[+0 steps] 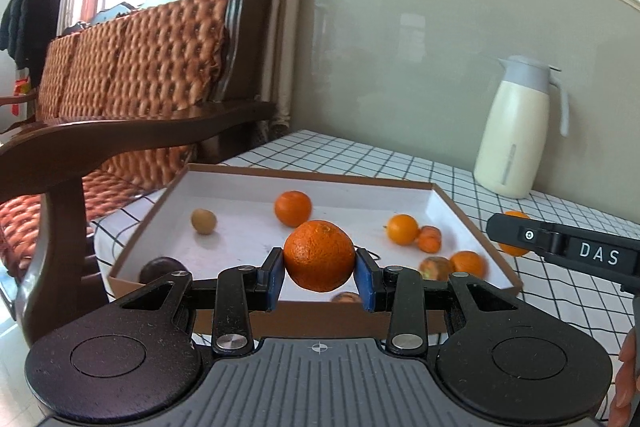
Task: Organize fruits
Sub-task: 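Carry both held oranges over the white box, then open both tools to drop the oranges into the box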
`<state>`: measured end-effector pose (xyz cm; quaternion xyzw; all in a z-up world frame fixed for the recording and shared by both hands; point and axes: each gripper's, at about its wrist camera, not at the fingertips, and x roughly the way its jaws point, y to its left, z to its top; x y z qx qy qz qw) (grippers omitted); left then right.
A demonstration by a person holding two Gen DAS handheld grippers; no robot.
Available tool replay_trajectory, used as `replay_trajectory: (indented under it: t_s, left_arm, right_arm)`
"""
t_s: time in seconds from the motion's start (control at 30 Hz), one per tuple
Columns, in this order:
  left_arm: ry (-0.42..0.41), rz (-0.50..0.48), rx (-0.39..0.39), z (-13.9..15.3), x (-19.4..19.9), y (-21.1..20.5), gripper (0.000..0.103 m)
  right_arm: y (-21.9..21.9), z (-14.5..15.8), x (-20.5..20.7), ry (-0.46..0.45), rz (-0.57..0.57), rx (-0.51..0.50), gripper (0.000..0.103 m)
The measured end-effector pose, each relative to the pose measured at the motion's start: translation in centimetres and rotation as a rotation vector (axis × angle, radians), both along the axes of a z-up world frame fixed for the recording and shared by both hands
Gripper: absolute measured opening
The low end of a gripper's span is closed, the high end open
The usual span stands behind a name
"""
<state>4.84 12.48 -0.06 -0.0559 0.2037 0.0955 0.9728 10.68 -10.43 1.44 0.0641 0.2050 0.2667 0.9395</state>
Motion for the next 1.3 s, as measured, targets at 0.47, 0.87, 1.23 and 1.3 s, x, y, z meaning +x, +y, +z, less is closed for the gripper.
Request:
replay_trajectory:
  t_s: [0.47, 0.87, 1.23, 1.3]
  left_arm:
    - [-0.019, 0.078, 0.017, 0.7, 1.0, 3.0, 0.038]
    - [-0.018, 0.134, 0.027, 0.9, 3.5, 5.4, 0.038]
    - [0.0, 0.162, 0.015, 0.0, 5.0, 6.5, 0.038]
    - [0.004, 0.165, 0.016, -0.1, 5.2, 6.6, 0.038]
  right_arm:
    - [1.0, 0.1, 1.4, -0.013, -0.024, 0.029, 0.022]
    - [2.5, -0.4, 3.1, -0.005, -0.036, 0.013, 0.022]
    - [3.8, -0.9, 4.5, 0.01, -0.034, 0.0, 0.022]
    - [4.0, -1.0, 4.9, 0.013, -0.033, -0.005, 0.022]
